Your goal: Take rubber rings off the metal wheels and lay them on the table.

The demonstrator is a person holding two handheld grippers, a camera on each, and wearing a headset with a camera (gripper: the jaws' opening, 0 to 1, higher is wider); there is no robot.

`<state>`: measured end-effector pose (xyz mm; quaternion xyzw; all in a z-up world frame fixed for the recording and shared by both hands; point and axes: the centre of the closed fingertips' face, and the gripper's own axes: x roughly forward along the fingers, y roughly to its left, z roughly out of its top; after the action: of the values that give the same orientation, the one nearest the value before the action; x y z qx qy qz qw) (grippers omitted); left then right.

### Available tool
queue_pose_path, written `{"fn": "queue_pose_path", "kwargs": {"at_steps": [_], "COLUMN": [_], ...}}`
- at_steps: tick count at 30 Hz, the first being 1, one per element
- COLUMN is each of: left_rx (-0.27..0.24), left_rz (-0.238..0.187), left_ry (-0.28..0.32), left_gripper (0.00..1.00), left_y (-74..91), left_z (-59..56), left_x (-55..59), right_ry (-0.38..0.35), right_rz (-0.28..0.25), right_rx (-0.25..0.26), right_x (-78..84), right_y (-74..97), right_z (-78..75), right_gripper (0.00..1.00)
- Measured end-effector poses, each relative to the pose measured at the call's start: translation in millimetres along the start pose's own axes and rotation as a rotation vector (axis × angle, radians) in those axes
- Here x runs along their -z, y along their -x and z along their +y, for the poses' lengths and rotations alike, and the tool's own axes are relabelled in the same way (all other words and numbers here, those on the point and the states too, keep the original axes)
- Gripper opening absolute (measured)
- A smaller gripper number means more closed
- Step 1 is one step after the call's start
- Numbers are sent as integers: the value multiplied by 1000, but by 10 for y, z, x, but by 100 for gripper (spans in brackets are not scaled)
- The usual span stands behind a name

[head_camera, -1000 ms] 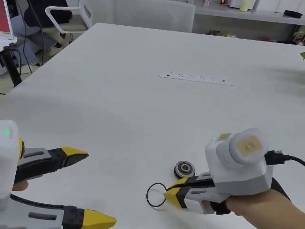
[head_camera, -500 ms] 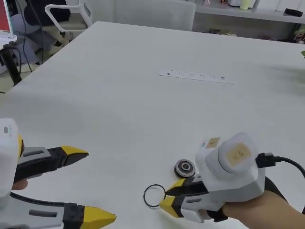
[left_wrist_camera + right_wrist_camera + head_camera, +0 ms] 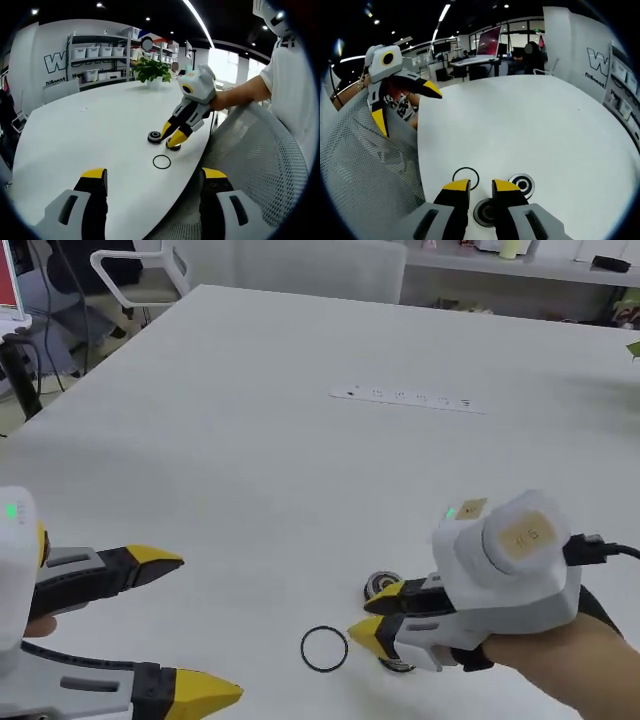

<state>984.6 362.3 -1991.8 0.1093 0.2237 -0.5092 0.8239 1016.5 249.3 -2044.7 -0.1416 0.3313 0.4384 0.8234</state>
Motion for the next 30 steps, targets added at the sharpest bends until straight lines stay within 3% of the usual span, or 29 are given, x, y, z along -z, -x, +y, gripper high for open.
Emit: {"fn": "queue_pose_path", "kwargs": {"at_steps": [9, 18, 22, 30], "left_rx": [5, 22, 34, 47], "left_rz": [4, 4, -25, -73], "left_ry": [-4, -11, 9, 47], "left_gripper": [73, 72, 72, 72], "left_y": [-5, -12, -6, 3], "left_z": [-14, -53, -74, -87], "left_x": [2, -6, -49, -117], "right_ry": [-39, -98, -98, -85], "right_rz": [-90, -149, -156, -100], "right_rx": [19, 50, 52, 71], "right_x": [-188, -225, -161, 111], "right_y": [223, 393, 450, 482], "right_z": [-121, -283, -354, -514], "right_gripper": [14, 14, 14, 13]}}
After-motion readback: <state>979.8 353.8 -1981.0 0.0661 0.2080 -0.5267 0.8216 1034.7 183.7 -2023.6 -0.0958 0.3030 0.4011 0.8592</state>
